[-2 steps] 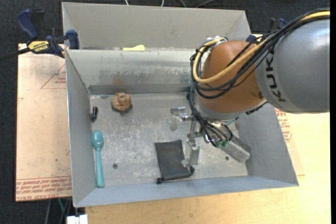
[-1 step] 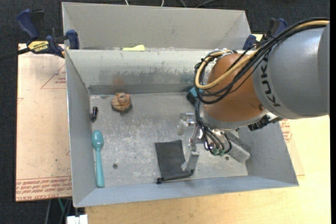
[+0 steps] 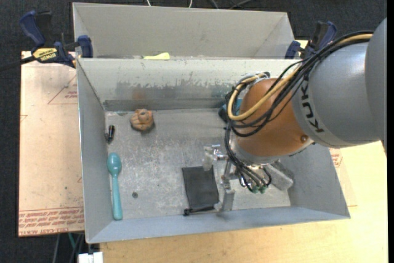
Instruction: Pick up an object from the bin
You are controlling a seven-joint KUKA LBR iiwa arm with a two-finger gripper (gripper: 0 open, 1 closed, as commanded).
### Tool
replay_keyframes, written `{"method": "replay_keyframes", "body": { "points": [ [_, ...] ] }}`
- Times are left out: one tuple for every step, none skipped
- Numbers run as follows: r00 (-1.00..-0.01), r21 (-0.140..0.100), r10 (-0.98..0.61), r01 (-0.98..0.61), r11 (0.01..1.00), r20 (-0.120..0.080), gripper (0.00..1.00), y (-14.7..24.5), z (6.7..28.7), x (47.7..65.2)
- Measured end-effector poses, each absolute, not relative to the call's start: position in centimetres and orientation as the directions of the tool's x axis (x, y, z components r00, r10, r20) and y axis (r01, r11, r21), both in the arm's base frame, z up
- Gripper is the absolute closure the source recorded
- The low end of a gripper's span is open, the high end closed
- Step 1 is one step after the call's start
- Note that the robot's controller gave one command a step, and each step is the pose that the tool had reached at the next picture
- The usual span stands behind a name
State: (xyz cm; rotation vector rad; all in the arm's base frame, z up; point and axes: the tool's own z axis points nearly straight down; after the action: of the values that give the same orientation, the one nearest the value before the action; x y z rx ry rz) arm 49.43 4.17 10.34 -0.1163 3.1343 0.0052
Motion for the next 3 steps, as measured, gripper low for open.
{"method": "replay_keyframes", "body": {
  "points": [
    [-0.987, 0.003, -0.160, -0.160, 0.987, -0.010, 0.00, 5.3, 7.8, 49.0],
    [-0.970, 0.003, -0.241, -0.241, 0.970, -0.004, 1.00, 4.0, 7.5, 50.8],
    [-0.971, 0.004, -0.241, -0.241, 0.970, -0.004, 1.00, 4.0, 7.5, 50.8]
  ]
}}
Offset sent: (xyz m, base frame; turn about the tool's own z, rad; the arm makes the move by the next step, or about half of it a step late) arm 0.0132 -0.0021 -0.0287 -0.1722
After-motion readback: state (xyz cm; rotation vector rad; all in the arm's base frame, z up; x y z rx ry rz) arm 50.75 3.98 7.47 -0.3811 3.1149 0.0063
